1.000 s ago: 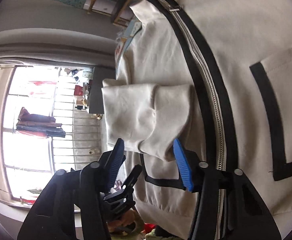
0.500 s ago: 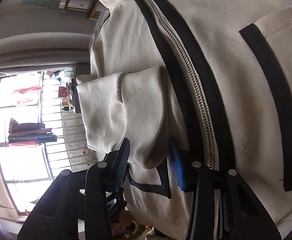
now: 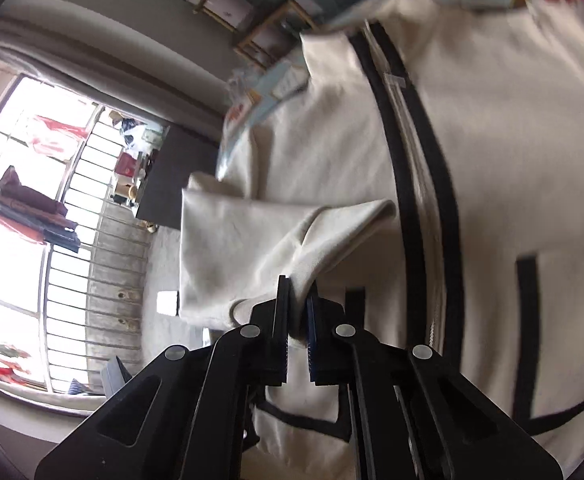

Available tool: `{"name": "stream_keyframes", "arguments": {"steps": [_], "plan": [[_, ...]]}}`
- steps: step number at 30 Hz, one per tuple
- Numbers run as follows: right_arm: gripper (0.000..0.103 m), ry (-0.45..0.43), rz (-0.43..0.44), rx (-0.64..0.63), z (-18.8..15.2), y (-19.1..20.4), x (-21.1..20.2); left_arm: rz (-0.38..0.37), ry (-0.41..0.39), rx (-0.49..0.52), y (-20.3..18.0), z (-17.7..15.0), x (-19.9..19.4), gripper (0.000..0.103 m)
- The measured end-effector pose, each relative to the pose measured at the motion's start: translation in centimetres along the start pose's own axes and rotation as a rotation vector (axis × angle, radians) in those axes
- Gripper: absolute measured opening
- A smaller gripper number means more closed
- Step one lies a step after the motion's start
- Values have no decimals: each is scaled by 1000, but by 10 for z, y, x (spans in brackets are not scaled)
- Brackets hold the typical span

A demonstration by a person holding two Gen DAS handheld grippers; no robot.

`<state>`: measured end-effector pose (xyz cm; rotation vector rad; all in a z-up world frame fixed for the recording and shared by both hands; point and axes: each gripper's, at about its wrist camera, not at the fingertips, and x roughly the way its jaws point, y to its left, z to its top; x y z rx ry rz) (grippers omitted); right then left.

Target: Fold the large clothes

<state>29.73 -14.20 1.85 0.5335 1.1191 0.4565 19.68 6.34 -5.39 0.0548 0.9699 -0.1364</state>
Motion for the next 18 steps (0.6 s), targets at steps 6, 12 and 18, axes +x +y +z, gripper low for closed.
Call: {"name": "stream_keyframes", "arguments": {"steps": [6,12,18], "plan": [[7,-254,-135,-61,51,-27,-72,12,7,-2,-1,2,0,78],[7,-232,-262,78,45,-127,-76,43,-28,-28,8,10,-7,78],[7,-210,-226,115,39,-154,-67,145,-18,-61,24,27,4,78]]}}
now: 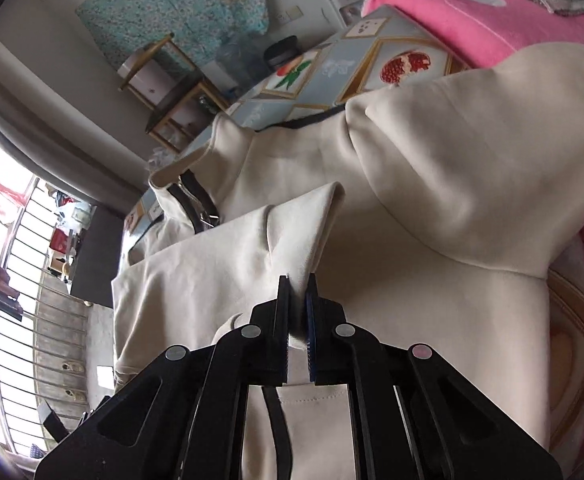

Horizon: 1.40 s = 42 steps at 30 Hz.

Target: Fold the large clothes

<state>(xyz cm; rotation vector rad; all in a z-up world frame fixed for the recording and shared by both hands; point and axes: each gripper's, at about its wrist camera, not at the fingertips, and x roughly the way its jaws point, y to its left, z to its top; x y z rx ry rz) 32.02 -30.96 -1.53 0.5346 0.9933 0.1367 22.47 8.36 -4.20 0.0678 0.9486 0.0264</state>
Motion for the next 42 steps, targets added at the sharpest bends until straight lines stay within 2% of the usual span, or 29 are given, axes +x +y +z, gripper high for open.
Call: {"name": "stream_keyframes", "arguments": {"steps": [4,9,12,14,15,16,18,22,24,26,30,32,35,38,42], "plan": [[7,-50,7,5,8,-1,-27,38,22,-27,10,0,6,78],[7,56,-31,76,3,-39,2,35,44,-59,21,-2,14,78],[11,64,-49,51,5,-38,5,39,45,-65,23,0,15,78],[16,40,-115,14,11,-34,0,30,48,-73,26,1,15,78],[16,17,-177,-16,12,-30,-5,23,47,-78,29,1,14,78],[17,-8,-244,-56,14,-24,-10,12,37,-84,31,2,10,78],[19,-57,-310,-148,10,-9,-21,-17,8,-96,36,2,0,78],[43,-85,-278,-362,-14,42,-21,-100,-56,-117,39,17,-14,78],[43,-56,-265,-458,-31,62,-6,-125,-60,-109,31,32,-12,78],[43,-12,-293,-517,-44,71,12,-180,-51,-97,18,47,-6,78],[43,46,-328,-479,-50,50,34,-223,-20,-17,-16,69,17,78],[43,48,-303,-444,-46,40,31,-231,4,23,-30,72,30,78],[43,74,-317,-428,-41,41,31,-196,41,69,-41,69,47,78],[43,90,-361,-442,-41,51,29,-189,36,103,-41,66,43,78],[52,33,-304,-454,-36,73,15,-207,20,85,-25,67,19,78]]}}
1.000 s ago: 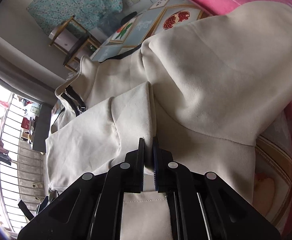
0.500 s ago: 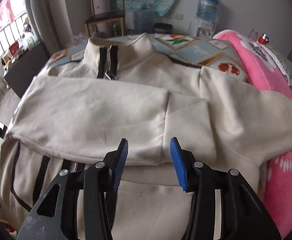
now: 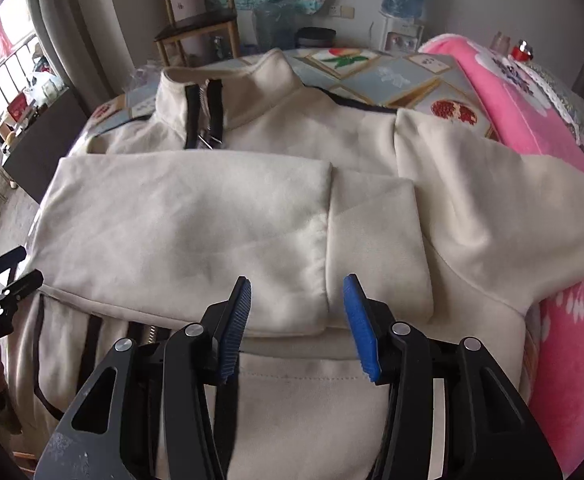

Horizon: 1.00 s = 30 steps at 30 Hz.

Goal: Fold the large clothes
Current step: 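Grasp the other sleeve cuff with the right tool and lift it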

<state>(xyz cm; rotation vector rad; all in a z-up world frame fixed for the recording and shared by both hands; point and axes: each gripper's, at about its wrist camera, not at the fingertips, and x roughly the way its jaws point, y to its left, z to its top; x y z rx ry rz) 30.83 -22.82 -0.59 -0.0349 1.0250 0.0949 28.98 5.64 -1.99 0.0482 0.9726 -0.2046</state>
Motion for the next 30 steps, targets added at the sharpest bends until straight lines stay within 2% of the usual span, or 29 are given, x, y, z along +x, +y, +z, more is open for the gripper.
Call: {"name": "stream_keyframes", "arguments": {"steps": [2,5,9,12,14,18,23,28,30], "plan": [[60,-29,-3,-17,3,7,-3,15,-6,17,4,1,-17,78],[63,-21,6,-28,6,14,10,20,-10,31,10,9,-44,78],[64,41,-19,-31,0,14,38,-36,-10,28,7,29,-62,82],[64,36,-31,-27,-4,14,34,-29,0,38,-8,43,-53,84],[76,10,3,-17,-5,12,20,-28,8,56,-22,51,-40,84],[79,-22,24,7,-7,-4,-7,-22,34,60,-47,62,-3,84],[80,-39,45,124,-5,-62,-32,3,33,32,-66,68,39,84],[80,-43,-21,274,-4,-156,-52,51,96,25,-77,58,80,84],[80,-38,-53,354,-5,-203,-57,71,63,34,-81,55,81,85]]}}
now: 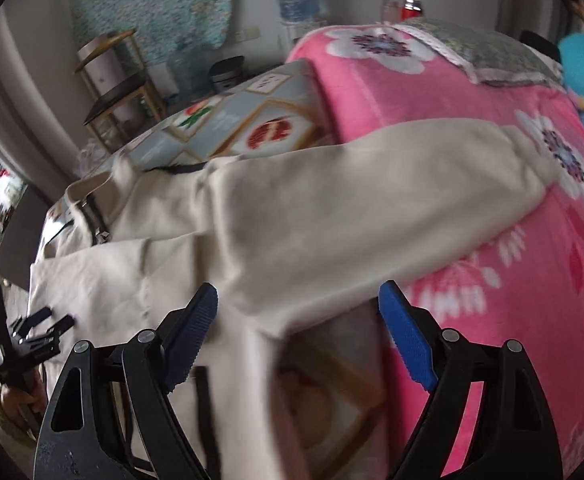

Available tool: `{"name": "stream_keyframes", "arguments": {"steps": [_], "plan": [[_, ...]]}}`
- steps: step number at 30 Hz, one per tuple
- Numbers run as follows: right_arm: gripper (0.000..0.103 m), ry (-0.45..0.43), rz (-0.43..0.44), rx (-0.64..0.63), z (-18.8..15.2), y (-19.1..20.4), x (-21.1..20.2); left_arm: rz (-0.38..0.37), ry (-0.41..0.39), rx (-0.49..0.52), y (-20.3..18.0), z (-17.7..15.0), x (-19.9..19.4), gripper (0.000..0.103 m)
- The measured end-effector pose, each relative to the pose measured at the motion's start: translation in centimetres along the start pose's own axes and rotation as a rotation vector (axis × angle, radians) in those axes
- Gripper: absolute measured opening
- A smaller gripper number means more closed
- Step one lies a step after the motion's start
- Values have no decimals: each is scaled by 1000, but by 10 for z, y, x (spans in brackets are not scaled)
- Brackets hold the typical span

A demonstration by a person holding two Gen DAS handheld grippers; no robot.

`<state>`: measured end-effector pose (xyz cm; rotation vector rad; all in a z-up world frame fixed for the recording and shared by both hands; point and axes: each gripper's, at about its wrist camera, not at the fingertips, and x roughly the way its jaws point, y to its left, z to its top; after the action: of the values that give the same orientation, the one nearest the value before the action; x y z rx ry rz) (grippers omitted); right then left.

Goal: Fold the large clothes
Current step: 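Grasp the other sleeve cuff with the right tool and lift it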

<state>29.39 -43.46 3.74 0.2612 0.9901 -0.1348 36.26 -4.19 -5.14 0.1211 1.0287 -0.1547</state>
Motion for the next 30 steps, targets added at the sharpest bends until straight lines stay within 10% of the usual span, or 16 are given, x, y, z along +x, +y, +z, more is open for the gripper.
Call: {"name": "stream_keyframes", "arguments": {"steps": [14,23,30], "plan": [[62,-43,-72,655,78,-270,25,-9,19,-8,1,4,3,87],[26,22,-108,752,84,-286,79,-6,15,-11,1,4,3,87],[12,-147,-243,544,99,-240,35,-8,14,-3,1,4,4,87]]}}
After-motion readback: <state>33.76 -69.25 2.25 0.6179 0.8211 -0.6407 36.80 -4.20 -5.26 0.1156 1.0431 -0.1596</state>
